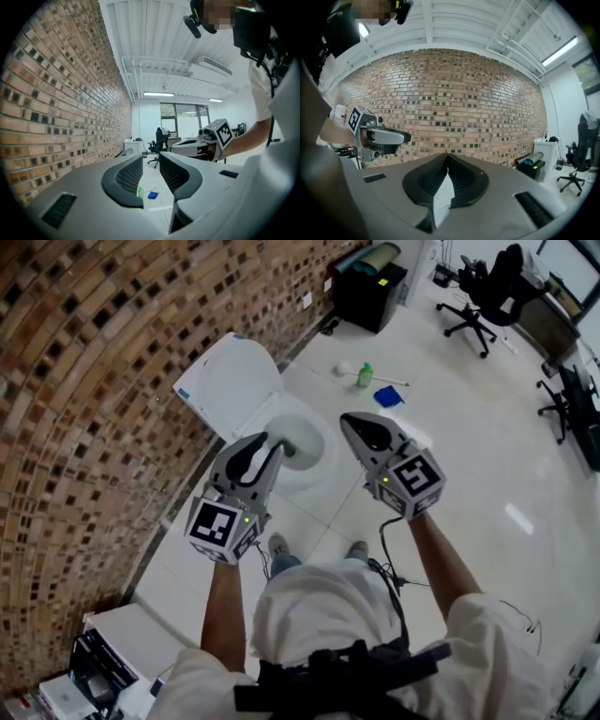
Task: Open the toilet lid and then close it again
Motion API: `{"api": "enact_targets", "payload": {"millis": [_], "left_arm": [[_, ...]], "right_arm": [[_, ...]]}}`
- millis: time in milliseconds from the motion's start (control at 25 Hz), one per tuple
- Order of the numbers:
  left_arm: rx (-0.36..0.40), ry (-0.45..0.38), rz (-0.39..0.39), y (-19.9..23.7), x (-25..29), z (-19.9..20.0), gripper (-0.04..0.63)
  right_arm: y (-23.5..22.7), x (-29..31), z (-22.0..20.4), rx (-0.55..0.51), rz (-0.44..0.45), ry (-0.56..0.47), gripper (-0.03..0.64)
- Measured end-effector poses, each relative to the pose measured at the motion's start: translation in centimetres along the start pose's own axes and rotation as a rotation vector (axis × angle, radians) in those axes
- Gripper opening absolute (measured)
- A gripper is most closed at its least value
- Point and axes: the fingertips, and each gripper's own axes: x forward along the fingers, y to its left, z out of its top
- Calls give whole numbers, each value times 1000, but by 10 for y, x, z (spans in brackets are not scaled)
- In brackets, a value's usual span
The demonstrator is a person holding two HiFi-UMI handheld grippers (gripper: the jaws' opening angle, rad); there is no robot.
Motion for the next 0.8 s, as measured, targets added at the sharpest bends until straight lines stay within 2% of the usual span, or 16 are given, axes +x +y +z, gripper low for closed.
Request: {"api": "enact_targets", "payload": {"millis": [240, 520, 800], "left_arm": [[-12, 40, -20, -16, 4, -2, 107], [-25, 46, 8, -8, 0, -7, 107], [-20, 39, 31, 6, -2, -8, 107]], "right_arm": [[-1, -15, 7, -3, 5, -16, 0], [-3, -3, 8, 39, 43, -11, 0], [1, 12, 10, 22, 71, 0, 0]]}}
